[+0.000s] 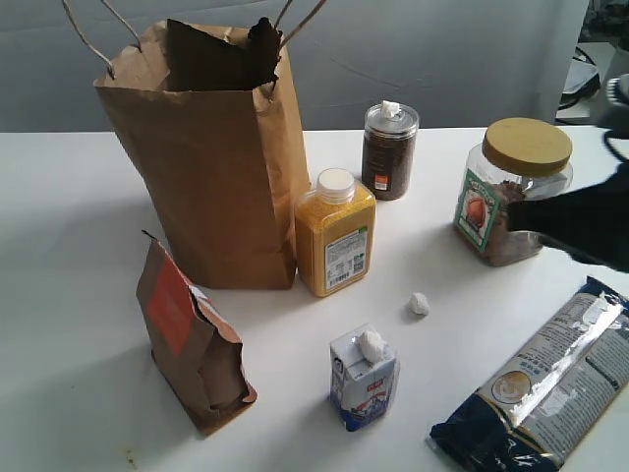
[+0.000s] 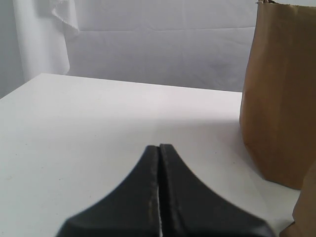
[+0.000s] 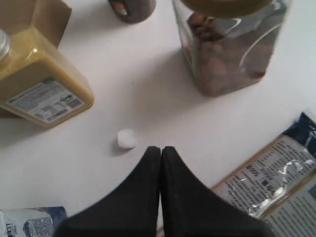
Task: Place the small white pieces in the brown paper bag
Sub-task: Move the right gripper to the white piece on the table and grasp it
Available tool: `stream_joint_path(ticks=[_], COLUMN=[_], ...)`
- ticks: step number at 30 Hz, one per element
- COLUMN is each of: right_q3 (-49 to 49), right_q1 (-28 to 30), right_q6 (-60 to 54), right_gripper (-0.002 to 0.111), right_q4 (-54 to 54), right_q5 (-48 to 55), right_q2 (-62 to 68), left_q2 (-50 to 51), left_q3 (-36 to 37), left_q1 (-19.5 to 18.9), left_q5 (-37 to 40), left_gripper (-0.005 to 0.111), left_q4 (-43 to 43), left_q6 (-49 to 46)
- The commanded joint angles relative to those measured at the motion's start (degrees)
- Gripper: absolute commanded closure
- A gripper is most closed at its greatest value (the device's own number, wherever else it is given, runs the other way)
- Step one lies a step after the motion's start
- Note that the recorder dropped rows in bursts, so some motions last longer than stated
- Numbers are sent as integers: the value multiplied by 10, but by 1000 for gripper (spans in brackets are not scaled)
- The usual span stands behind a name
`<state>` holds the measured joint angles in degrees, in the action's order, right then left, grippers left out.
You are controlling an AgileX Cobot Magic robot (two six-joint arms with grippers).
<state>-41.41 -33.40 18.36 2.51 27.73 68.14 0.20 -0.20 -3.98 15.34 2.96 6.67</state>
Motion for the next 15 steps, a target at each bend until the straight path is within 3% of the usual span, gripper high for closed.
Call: stream_joint_path(ticks=[1,7,9,15], right_q3=[-66,-145,-168,-199], right_q1=[-45,-89,-94,-95], right_q6=[2,19,32,44], right_gripper=[96,55,51,51], right_q4=[9,13,13,17], right_q5=[25,38,48,73], right_q2=[102,220,256,334], left_q2=[-2,-2,-2,-2], left_q3=[2,2,2,2], left_q1=[2,2,2,2], left_q5=[-1,-1,-1,-1], left_gripper=[107,107,107,107], left_q4=[-4,-4,-4,-4], left_q6=[2,2,2,2])
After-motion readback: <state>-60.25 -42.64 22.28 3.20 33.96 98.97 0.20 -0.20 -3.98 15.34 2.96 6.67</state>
